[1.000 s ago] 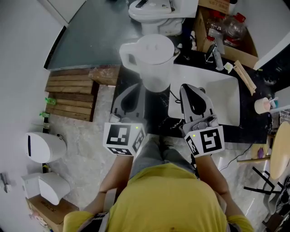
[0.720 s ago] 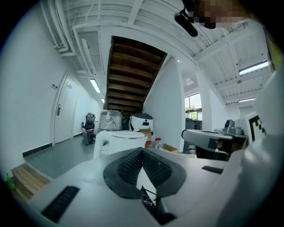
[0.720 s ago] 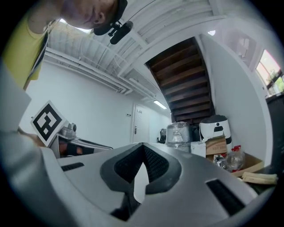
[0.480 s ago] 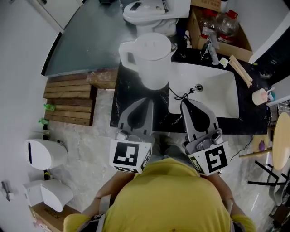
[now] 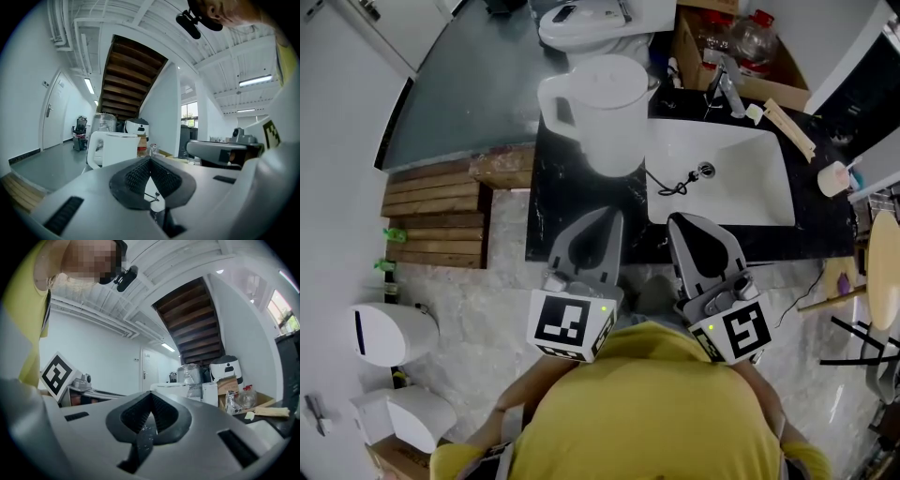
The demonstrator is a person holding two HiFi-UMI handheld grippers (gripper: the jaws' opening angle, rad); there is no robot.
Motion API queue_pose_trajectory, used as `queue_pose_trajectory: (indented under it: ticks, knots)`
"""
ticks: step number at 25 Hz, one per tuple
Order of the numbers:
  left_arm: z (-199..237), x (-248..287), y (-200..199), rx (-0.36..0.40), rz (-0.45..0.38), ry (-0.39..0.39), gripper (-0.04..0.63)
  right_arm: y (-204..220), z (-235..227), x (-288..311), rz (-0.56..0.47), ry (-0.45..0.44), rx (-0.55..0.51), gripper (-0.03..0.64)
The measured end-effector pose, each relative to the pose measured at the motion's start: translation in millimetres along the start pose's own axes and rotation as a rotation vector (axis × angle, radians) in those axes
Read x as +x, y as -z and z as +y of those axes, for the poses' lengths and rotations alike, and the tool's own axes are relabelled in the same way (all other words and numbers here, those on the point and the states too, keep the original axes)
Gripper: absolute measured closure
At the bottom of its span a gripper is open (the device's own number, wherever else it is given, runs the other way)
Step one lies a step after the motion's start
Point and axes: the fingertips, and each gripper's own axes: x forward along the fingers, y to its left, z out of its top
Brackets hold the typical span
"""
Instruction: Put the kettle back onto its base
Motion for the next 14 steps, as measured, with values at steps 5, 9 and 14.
queue_pose_trajectory:
  ticks: [5,9,14]
  knots:
    - [-18,-13,0,-0.004,0.006,-0.006,0.586,-9,4,-15,-0.013,-0.019,-0.011,0.607]
    - [-36,-26,-6,-0.012,-0.011,-0.034,0.587,-20,12,-32,-0.022,-0.064,-0.023,0.607]
    - [-66,-51,-11,0.003,-0.028,-0.071,0.586,-30,19,-67,-0.020,-0.083,-0.040,0.607]
